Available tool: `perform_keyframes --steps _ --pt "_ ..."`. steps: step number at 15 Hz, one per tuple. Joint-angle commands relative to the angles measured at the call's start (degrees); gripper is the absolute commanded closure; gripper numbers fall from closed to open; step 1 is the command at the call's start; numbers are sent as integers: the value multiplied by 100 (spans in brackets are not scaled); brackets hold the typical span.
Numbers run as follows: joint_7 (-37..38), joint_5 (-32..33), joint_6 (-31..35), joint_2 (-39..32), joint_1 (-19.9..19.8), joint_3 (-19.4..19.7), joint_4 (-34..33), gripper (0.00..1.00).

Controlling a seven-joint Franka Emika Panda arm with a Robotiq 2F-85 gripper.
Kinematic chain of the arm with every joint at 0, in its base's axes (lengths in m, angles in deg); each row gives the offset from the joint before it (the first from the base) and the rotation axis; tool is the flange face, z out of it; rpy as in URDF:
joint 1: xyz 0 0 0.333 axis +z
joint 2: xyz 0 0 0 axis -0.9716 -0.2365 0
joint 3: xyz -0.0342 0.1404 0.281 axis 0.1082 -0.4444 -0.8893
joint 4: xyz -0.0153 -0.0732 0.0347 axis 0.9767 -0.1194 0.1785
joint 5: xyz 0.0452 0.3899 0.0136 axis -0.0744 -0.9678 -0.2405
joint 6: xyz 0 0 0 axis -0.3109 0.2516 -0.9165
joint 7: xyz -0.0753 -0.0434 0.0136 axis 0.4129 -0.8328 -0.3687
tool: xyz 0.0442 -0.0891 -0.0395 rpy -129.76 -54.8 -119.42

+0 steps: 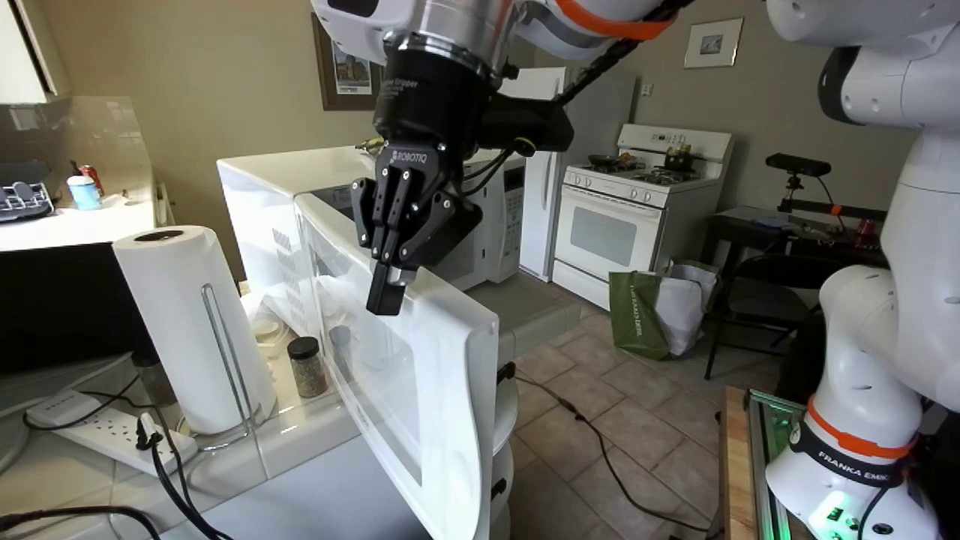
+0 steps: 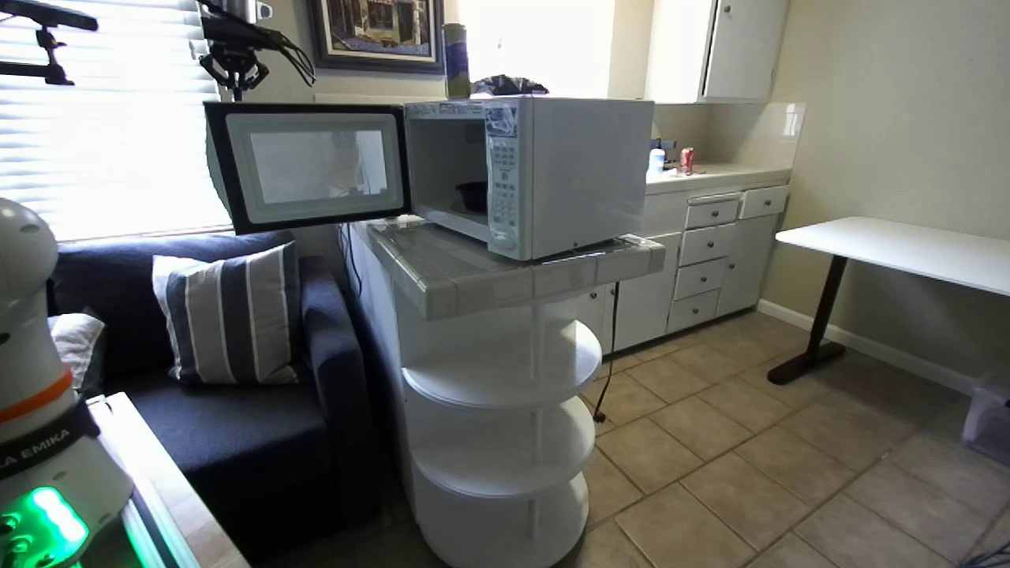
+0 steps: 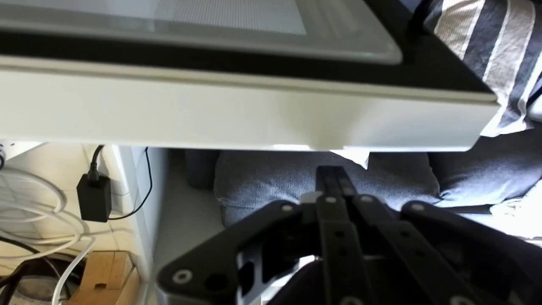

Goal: Close the microwave door fully

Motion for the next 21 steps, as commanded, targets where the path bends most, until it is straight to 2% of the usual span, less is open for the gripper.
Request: perform_keyframes --steps 1,6,13,17,21 --pt "339 218 -571 85 -29 -7 -46 100" --pt "648 563 -1101 131 -45 28 -85 100" --pt "1991 1754 -1847 431 -113 168 39 100" --pt "2532 1808 -2221 600 -268 323 251 100" --pt "3023 1953 -2318 944 -498 530 709 100"
